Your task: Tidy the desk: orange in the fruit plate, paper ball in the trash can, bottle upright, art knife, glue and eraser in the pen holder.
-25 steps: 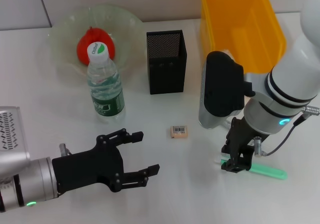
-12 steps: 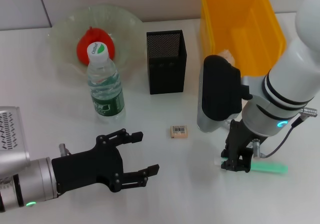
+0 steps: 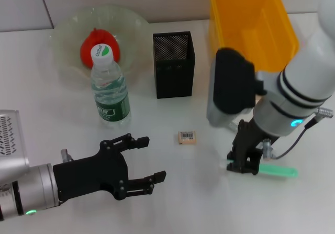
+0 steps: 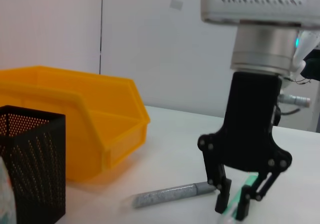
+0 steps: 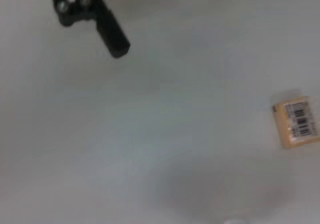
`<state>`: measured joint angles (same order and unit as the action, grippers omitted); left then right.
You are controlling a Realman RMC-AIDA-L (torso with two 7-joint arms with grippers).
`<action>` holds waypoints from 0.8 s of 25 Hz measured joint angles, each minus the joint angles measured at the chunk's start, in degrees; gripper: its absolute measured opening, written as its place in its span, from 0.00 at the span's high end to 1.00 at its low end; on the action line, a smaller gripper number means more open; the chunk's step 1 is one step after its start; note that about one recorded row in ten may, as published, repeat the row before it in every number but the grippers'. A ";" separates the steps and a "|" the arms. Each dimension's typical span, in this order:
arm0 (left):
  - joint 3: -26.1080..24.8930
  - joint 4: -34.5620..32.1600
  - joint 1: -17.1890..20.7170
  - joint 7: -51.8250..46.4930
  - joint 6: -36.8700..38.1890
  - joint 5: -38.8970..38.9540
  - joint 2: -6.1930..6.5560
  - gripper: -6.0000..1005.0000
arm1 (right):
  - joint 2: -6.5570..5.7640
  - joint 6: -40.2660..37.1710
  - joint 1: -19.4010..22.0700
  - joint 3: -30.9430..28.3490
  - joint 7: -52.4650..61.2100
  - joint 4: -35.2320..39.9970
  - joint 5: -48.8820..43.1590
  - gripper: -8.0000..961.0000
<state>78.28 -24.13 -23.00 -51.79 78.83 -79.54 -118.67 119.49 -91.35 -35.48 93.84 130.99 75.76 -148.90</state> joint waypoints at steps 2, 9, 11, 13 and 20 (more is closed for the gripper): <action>-0.03 -0.01 0.05 -0.02 0.02 0.00 0.01 0.16 | -0.03 -0.53 0.08 -1.10 -0.08 0.58 0.26 0.82; -0.14 -0.11 0.17 -0.12 0.45 0.03 0.02 0.16 | -0.30 -6.09 -0.17 -13.58 -1.11 6.92 2.91 0.82; -0.15 -0.10 0.22 -0.18 0.89 0.09 0.02 0.17 | -0.30 -6.94 -0.15 -17.13 -1.14 9.40 3.12 0.82; -0.22 0.03 0.32 -0.25 1.36 0.13 0.01 0.19 | -0.31 -7.40 0.15 -20.60 -1.13 12.32 4.19 0.82; -0.44 -0.20 1.39 -1.01 2.93 0.18 0.23 0.23 | -0.33 -1.99 0.32 -31.18 0.74 18.17 14.78 0.82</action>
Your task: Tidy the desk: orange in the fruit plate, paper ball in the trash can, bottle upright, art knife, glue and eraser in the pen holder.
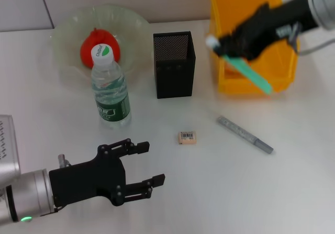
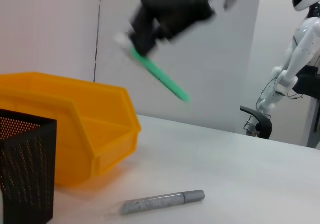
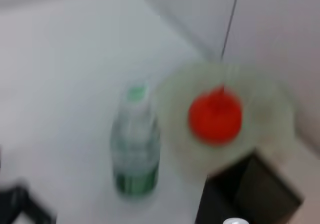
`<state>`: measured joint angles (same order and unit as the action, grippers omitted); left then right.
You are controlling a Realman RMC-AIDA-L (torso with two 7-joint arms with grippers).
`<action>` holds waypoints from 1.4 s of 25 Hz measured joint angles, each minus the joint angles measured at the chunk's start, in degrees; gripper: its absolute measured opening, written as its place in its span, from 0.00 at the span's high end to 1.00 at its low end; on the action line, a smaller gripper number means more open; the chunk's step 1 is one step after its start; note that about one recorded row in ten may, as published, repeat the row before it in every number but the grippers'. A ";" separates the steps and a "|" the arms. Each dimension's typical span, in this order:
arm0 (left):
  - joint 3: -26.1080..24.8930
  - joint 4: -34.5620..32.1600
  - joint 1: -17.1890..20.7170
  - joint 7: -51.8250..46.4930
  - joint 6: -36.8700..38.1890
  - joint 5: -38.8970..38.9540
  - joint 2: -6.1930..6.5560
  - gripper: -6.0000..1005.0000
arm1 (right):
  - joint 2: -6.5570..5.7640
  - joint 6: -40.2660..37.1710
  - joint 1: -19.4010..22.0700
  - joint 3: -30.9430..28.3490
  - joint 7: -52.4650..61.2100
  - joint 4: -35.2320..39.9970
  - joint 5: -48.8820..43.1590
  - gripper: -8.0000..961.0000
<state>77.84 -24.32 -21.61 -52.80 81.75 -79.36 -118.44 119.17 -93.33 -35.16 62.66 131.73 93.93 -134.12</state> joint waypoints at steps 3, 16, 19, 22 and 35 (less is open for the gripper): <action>-0.04 -0.03 0.12 -0.62 0.02 -0.02 0.08 0.22 | -0.02 3.47 0.19 -0.51 -0.06 -0.25 3.18 0.81; -0.02 -0.29 -0.35 -2.08 0.04 -0.67 0.84 0.19 | 0.33 29.43 1.96 6.65 -19.07 -14.82 25.17 0.80; -0.02 -0.46 -0.36 -2.23 0.22 -0.69 1.24 0.19 | 0.34 34.08 2.50 8.77 -26.66 -18.76 30.22 0.80; 0.07 -0.79 -0.36 -3.03 0.60 -0.71 1.66 0.19 | 0.33 37.64 2.63 10.13 -35.38 -23.99 36.05 0.80; 0.03 -1.00 -0.45 -5.07 0.77 -0.71 2.22 0.19 | 0.42 37.05 1.90 11.02 -74.41 -49.92 72.83 0.79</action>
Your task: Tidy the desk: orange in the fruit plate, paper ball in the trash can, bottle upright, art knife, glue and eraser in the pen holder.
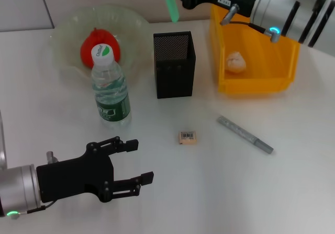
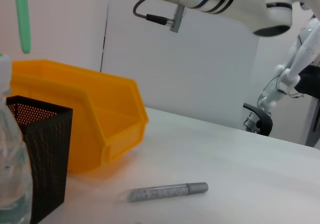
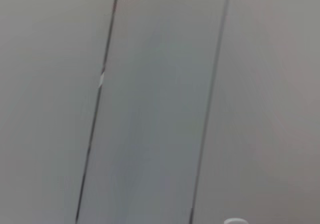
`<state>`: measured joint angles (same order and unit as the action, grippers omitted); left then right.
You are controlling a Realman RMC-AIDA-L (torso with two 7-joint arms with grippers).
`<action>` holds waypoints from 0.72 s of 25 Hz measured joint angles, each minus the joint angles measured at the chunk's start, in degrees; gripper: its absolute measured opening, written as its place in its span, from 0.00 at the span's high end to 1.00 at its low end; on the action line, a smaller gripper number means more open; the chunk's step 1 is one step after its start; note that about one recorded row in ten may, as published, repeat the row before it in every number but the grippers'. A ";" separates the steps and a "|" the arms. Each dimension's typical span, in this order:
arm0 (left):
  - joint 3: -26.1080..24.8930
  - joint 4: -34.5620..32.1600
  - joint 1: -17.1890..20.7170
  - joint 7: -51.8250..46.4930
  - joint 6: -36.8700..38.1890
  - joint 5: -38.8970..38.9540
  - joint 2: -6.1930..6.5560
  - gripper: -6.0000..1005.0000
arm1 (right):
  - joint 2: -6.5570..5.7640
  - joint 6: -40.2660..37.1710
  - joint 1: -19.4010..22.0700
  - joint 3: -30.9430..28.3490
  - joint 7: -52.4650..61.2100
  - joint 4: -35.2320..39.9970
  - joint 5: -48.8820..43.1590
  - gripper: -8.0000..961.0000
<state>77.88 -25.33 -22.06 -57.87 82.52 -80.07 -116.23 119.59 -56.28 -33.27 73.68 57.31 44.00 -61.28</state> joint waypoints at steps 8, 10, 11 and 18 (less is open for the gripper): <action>-0.08 -0.59 0.02 0.52 -0.38 -0.04 0.30 0.19 | -0.19 -1.17 -0.94 -0.66 -2.95 -5.33 6.80 0.78; -0.01 -0.84 -0.02 0.53 -0.44 -0.06 0.30 0.19 | -0.20 -0.60 -1.29 -0.76 -2.68 -6.50 7.93 0.78; 0.11 -1.08 -0.02 0.52 -0.45 -0.06 0.30 0.19 | -0.20 -0.60 -1.29 -0.76 -2.68 -6.50 7.93 0.78; 0.44 -1.90 0.17 0.59 -0.37 -0.09 0.00 0.19 | -0.25 0.22 -2.95 -0.77 -2.24 -9.95 9.14 0.77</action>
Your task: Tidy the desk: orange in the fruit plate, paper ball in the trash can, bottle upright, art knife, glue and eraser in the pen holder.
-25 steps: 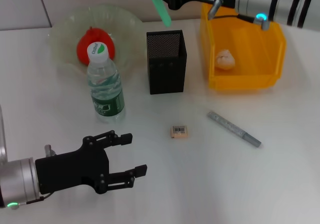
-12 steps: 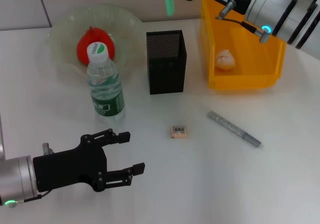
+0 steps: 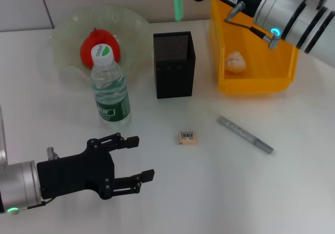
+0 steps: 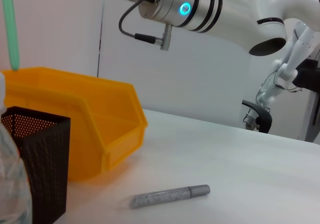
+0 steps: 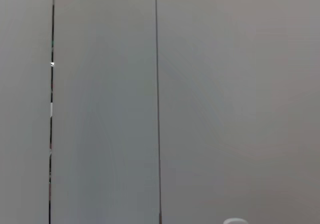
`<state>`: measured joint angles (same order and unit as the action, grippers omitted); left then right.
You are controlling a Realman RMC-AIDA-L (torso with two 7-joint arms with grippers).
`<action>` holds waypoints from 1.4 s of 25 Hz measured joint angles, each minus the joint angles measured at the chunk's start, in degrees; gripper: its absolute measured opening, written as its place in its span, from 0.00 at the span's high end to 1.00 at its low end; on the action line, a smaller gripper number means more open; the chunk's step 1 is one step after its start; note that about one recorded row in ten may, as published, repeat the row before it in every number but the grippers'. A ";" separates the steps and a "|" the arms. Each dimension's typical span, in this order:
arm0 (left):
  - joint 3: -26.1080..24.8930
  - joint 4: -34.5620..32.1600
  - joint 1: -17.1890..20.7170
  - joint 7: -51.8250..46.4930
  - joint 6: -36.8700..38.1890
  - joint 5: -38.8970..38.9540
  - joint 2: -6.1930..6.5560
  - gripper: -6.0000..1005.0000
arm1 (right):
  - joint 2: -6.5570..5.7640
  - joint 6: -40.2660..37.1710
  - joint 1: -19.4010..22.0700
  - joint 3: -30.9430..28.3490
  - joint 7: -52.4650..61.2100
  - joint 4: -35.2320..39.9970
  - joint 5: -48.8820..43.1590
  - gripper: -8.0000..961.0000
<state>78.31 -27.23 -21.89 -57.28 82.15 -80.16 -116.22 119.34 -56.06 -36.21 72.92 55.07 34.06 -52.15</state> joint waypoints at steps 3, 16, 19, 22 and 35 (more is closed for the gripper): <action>0.00 -0.08 -0.09 0.05 -0.14 0.00 -0.10 0.19 | 0.03 0.72 -0.29 0.34 0.06 -0.98 0.03 0.77; -0.52 -0.11 -0.11 0.07 -0.38 -1.67 -0.15 0.19 | 0.15 1.05 -1.86 0.73 -0.30 -5.40 -0.20 0.76; -0.52 -0.11 -0.15 0.13 -0.41 -1.67 -0.23 0.19 | 0.21 0.86 -2.26 0.79 -1.50 -6.74 -0.21 0.76; -0.64 -0.11 -0.17 0.57 -0.42 -1.67 -0.33 0.19 | 0.47 -0.58 -3.44 0.84 -8.92 -10.14 0.16 0.76; -0.71 -0.10 -0.17 0.68 -1.27 -1.66 -0.77 0.20 | 0.52 -2.13 -2.28 0.79 -6.65 -12.16 3.89 0.75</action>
<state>77.60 -27.33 -22.06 -56.60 80.88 -81.82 -116.99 119.86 -58.19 -38.50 73.71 48.42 21.90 -48.26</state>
